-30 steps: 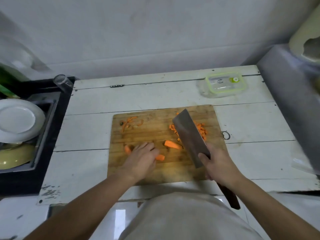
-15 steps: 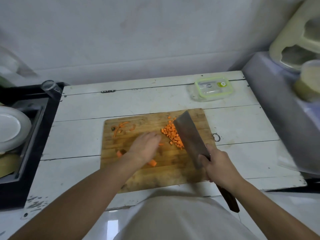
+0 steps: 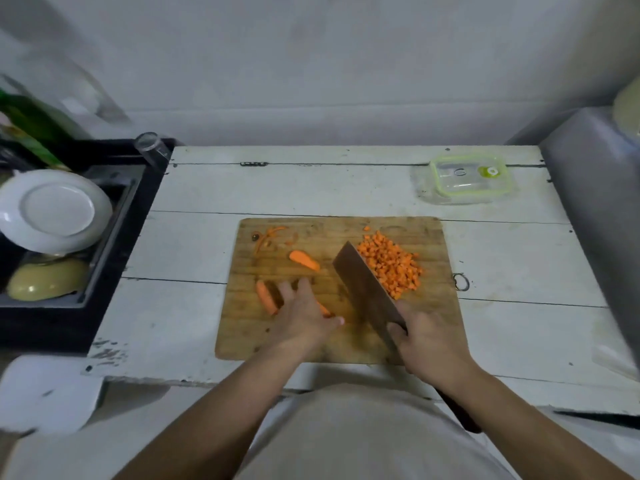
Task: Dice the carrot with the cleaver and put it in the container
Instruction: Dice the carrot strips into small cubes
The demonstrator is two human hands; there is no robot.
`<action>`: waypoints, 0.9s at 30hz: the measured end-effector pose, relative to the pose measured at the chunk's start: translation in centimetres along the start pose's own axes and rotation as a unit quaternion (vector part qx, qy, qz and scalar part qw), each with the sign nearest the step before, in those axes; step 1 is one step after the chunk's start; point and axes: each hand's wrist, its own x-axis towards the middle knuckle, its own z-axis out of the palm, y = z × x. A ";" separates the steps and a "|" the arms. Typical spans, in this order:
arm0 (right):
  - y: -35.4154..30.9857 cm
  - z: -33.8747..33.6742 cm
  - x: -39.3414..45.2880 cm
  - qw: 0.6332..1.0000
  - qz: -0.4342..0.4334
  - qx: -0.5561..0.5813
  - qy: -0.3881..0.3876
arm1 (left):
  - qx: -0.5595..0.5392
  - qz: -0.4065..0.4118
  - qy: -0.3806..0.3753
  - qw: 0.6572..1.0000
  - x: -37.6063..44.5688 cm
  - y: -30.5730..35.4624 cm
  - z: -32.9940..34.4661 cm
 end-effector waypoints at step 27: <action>-2.5 2.7 -0.1 0.989 -0.065 -0.135 0.016 | -0.503 -0.219 0.005 0.836 -0.9 1.0 0.9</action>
